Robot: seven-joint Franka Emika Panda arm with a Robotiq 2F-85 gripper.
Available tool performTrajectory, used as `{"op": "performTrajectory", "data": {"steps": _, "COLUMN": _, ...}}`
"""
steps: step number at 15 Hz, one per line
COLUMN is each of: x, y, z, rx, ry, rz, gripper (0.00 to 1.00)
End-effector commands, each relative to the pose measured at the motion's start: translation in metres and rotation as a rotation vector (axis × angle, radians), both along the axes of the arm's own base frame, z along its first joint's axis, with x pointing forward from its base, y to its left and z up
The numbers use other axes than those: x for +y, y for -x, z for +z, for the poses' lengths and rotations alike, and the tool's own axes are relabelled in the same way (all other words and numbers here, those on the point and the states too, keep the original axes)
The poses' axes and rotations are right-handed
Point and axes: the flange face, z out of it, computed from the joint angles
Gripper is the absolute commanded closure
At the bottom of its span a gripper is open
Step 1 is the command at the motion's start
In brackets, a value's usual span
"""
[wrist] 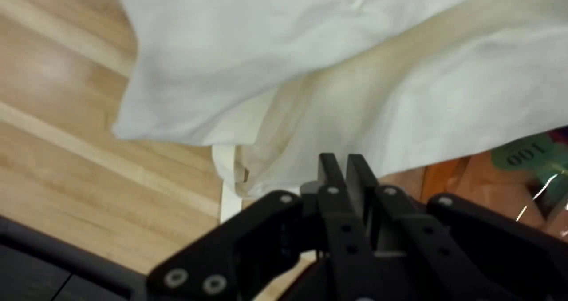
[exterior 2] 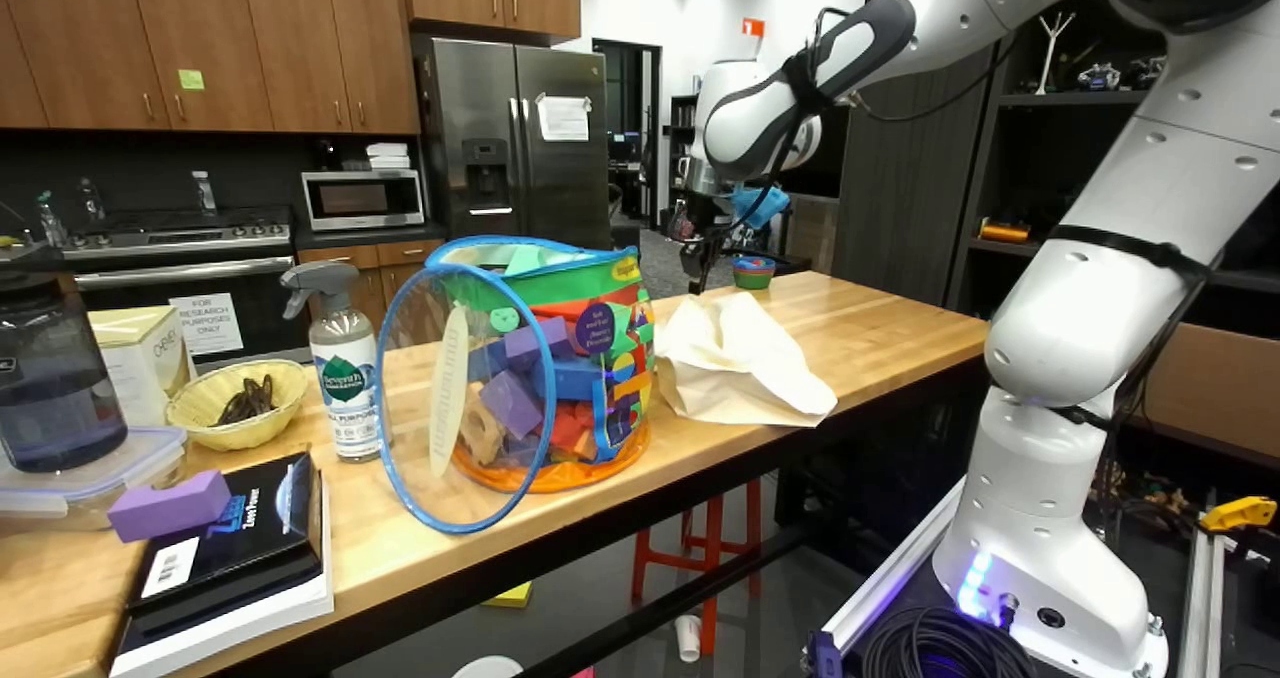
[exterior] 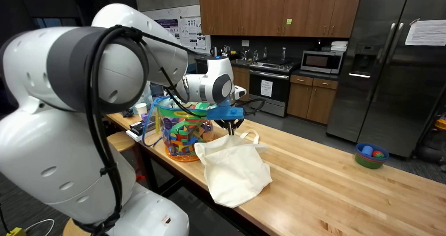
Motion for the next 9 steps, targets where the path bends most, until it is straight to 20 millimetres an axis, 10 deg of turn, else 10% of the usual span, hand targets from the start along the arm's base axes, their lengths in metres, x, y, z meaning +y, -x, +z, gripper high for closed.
{"op": "performTrajectory", "data": {"steps": 1, "x": -0.025, "y": -0.020, "z": 0.041, "rx": -0.100, "ry": 0.021, "rz": -0.009, "gripper": 1.00}}
{"op": "performTrajectory", "data": {"steps": 3, "x": -0.034, "y": -0.024, "z": 0.053, "rx": -0.127, "ry": 0.009, "rz": -0.033, "gripper": 1.00}}
{"op": "performTrajectory", "data": {"steps": 4, "x": -0.037, "y": -0.024, "z": 0.056, "rx": -0.131, "ry": 0.006, "rz": -0.045, "gripper": 0.74}}
{"op": "performTrajectory", "data": {"steps": 5, "x": -0.038, "y": -0.023, "z": 0.055, "rx": -0.126, "ry": 0.002, "rz": -0.059, "gripper": 0.73}}
{"op": "performTrajectory", "data": {"steps": 6, "x": -0.033, "y": -0.022, "z": 0.052, "rx": -0.117, "ry": -0.002, "rz": -0.048, "gripper": 0.93}}
{"op": "performTrajectory", "data": {"steps": 9, "x": -0.036, "y": -0.022, "z": 0.053, "rx": -0.118, "ry": -0.002, "rz": -0.053, "gripper": 0.74}}
